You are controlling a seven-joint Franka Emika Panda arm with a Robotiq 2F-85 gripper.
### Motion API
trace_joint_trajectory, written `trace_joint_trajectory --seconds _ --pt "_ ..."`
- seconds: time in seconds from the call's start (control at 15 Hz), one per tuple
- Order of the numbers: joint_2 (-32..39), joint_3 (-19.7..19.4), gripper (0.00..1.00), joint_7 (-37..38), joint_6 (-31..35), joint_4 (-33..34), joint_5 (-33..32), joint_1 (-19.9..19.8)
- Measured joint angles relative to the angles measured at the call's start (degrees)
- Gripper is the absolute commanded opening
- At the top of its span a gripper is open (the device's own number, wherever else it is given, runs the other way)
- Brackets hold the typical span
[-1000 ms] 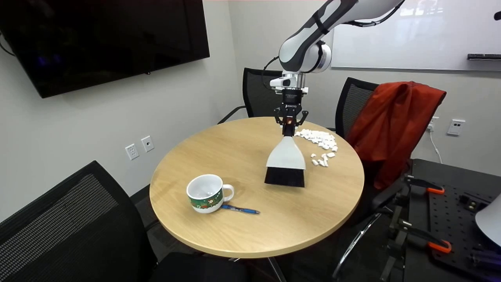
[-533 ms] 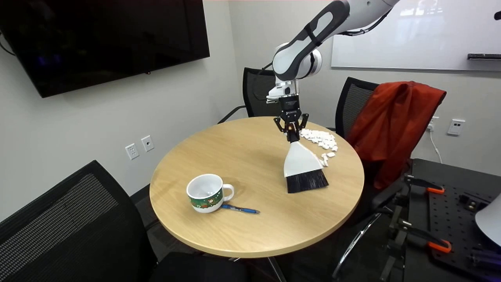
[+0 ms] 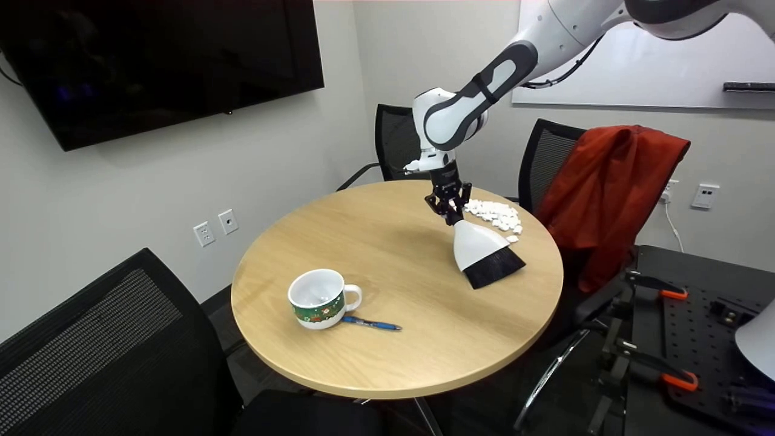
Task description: Use the brush to sweep the white objects to the right side of the table
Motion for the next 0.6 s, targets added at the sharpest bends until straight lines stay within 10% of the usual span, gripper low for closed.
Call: trace_joint_trajectory --seconds 0.07,0.6 --pt "1.6 1.2 0.63 0.0 0.0 1.1 -1.5 -1.0" --pt "6.2 1.8 1.00 0.7 0.0 5.1 -0.3 -2.2"
